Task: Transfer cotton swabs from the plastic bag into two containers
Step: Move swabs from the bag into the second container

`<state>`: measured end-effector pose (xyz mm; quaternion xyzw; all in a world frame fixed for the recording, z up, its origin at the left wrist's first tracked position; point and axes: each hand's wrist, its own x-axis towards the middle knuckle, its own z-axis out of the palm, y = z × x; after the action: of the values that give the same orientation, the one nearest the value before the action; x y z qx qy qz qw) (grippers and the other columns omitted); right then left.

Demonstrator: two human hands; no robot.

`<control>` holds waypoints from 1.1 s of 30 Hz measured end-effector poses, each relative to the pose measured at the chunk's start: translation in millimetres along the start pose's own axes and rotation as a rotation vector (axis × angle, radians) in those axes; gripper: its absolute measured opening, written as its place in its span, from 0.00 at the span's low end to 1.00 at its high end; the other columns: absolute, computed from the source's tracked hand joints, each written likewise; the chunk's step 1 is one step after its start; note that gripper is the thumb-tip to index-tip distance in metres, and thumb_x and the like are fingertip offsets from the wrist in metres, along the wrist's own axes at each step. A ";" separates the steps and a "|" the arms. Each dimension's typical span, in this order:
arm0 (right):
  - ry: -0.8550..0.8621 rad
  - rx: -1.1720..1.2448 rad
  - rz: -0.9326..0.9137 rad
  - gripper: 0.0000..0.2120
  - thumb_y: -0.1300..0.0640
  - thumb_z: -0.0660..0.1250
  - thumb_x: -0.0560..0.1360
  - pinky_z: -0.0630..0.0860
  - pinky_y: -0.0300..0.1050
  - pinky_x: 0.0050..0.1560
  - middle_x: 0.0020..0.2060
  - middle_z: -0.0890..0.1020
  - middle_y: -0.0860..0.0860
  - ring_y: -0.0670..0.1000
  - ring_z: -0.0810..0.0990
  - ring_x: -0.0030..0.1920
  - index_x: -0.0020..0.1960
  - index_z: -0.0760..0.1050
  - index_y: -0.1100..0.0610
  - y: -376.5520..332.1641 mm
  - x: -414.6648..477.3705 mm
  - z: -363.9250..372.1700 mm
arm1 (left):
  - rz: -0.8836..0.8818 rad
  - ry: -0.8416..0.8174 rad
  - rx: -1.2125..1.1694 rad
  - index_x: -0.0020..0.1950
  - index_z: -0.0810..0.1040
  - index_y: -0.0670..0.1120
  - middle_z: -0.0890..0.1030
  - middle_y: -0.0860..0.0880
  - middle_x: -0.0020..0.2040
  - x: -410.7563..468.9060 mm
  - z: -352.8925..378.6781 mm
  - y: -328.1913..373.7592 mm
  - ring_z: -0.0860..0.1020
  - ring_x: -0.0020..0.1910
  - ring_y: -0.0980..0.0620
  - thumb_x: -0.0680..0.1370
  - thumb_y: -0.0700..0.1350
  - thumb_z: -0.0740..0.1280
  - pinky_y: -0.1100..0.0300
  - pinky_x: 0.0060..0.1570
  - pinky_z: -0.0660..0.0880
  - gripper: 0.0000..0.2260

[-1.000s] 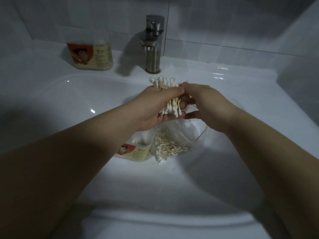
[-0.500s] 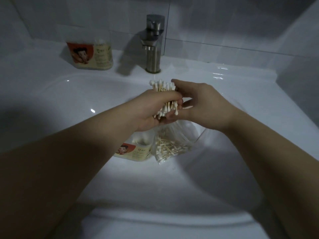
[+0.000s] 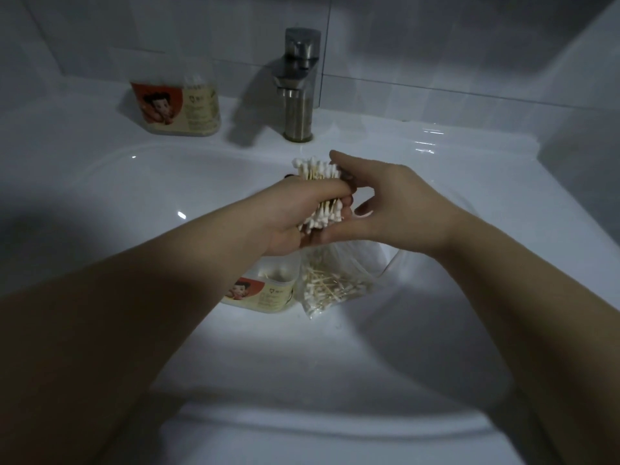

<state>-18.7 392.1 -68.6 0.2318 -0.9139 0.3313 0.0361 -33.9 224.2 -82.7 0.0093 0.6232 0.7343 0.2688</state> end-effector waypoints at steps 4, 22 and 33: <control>0.036 -0.088 -0.036 0.48 0.43 0.80 0.65 0.77 0.32 0.55 0.66 0.78 0.46 0.39 0.75 0.61 0.79 0.63 0.52 -0.9 1.0 -0.2 | -0.007 0.000 0.003 0.40 0.79 0.47 0.81 0.51 0.33 -0.7 -0.4 0.3 0.80 0.30 0.56 0.81 0.41 0.67 0.63 0.30 0.77 0.09; -0.520 -0.471 0.238 0.18 0.61 0.65 0.71 0.67 0.38 0.31 0.30 0.75 0.44 0.44 0.75 0.31 0.29 0.68 0.41 9.6 1.3 22.2 | 0.076 0.176 0.017 0.43 0.80 0.47 0.81 0.51 0.33 4.3 -3.1 -5.2 0.80 0.32 0.56 0.79 0.43 0.71 0.63 0.33 0.79 0.06; -0.656 -0.618 0.143 0.15 0.60 0.63 0.75 0.63 0.37 0.32 0.32 0.73 0.45 0.47 0.71 0.34 0.31 0.67 0.48 5.9 1.1 36.5 | 0.075 0.149 0.064 0.44 0.81 0.47 0.83 0.50 0.35 6.0 -5.5 -7.8 0.82 0.33 0.56 0.79 0.44 0.72 0.62 0.34 0.79 0.05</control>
<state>-19.1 372.9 -100.3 0.2392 -0.9467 -0.0464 -0.2106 -37.9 222.3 -93.1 -0.0133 0.6640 0.7222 0.1934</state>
